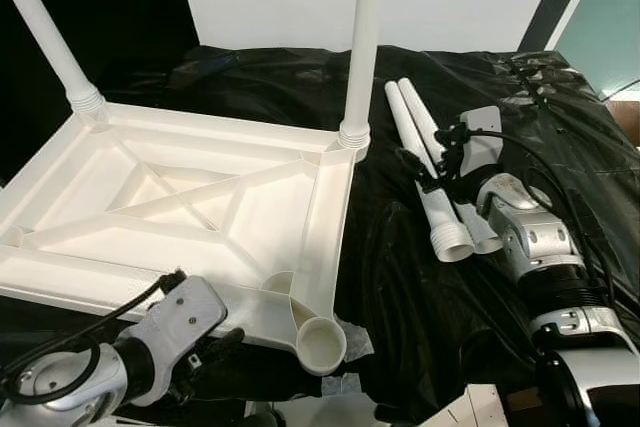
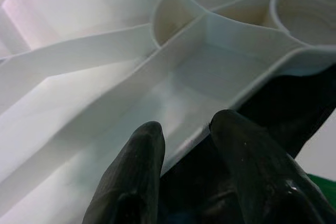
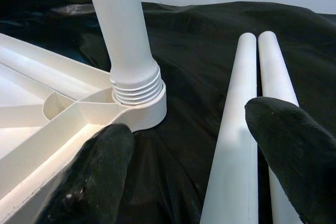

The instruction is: Building children table

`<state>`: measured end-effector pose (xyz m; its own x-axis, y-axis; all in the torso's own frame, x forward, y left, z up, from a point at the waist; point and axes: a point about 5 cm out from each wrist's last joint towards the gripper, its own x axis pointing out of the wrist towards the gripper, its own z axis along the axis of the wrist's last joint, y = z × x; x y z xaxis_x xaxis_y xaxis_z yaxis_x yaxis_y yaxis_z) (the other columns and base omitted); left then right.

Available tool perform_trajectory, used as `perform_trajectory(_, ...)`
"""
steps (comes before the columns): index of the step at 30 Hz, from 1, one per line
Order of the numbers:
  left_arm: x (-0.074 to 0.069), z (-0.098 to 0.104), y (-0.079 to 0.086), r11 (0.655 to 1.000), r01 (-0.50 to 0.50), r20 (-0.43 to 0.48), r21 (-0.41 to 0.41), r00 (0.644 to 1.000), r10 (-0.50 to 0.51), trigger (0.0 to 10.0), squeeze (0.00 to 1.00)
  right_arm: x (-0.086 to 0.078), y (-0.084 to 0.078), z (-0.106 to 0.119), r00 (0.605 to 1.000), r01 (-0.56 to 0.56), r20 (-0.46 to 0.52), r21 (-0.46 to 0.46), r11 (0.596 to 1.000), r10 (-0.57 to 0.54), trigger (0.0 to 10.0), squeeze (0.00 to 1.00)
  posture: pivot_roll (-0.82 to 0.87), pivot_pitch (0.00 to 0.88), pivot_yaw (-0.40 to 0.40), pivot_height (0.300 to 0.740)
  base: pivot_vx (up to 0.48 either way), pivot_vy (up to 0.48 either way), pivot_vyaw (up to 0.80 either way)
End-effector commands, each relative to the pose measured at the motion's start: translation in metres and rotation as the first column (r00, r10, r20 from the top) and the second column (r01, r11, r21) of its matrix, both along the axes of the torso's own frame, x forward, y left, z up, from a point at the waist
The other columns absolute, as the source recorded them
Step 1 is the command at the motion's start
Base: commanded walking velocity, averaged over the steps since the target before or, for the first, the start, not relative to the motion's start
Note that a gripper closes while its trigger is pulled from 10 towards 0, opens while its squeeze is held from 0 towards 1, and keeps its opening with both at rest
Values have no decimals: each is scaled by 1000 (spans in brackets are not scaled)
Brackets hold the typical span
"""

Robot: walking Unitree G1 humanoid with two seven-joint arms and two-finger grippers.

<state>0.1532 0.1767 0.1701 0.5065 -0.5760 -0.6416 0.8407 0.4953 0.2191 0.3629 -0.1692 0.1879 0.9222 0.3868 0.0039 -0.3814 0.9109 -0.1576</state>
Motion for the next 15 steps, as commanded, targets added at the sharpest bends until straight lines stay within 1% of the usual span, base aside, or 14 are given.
perform_trajectory(1,-13,-4,-8,981,186,-139,-47,972,-191,10000,0,-1,-3,-2,1000,0,-12,-3,1000,0,10000,0,153,83,-31,740,0,0,0)
perform_trajectory(7,-13,-8,-8,981,190,-135,-28,972,-192,10000,0,-1,-3,-2,1000,-3,-14,-7,1000,3,10000,0,153,80,-31,740,0,0,0)
perform_trajectory(9,-8,-15,-10,984,178,-119,9,977,-175,10000,0,-1,-2,-2,1000,-4,-15,-9,1000,4,10000,0,147,80,-29,740,0,0,0)
perform_trajectory(10,-3,-18,-10,988,155,-99,29,984,-151,10000,0,-1,-2,-1,1000,-5,-14,-10,1000,5,10000,0,144,77,-28,740,0,0,0)
perform_trajectory(12,-3,-18,-10,988,155,-99,29,984,-151,10000,0,-1,-2,-1,1000,-5,-14,-10,1000,5,10000,0,144,77,-28,740,0,0,0)
perform_trajectory(13,9,-25,-11,992,105,-52,69,993,-102,10000,0,-2,-2,-1,1000,-6,-13,-9,1000,6,10000,0,142,74,-27,740,0,0,0)
perform_trajectory(14,9,-25,-11,992,105,-52,69,993,-102,10000,0,-2,-2,-1,1000,-6,-13,-9,1000,6,10000,0,142,74,-27,740,0,0,0)
perform_trajectory(15,15,-28,-11,993,75,-31,88,997,-73,10000,0,-2,-2,-1,1000,-7,-13,-10,1000,7,10000,0,141,73,-27,740,0,0,0)
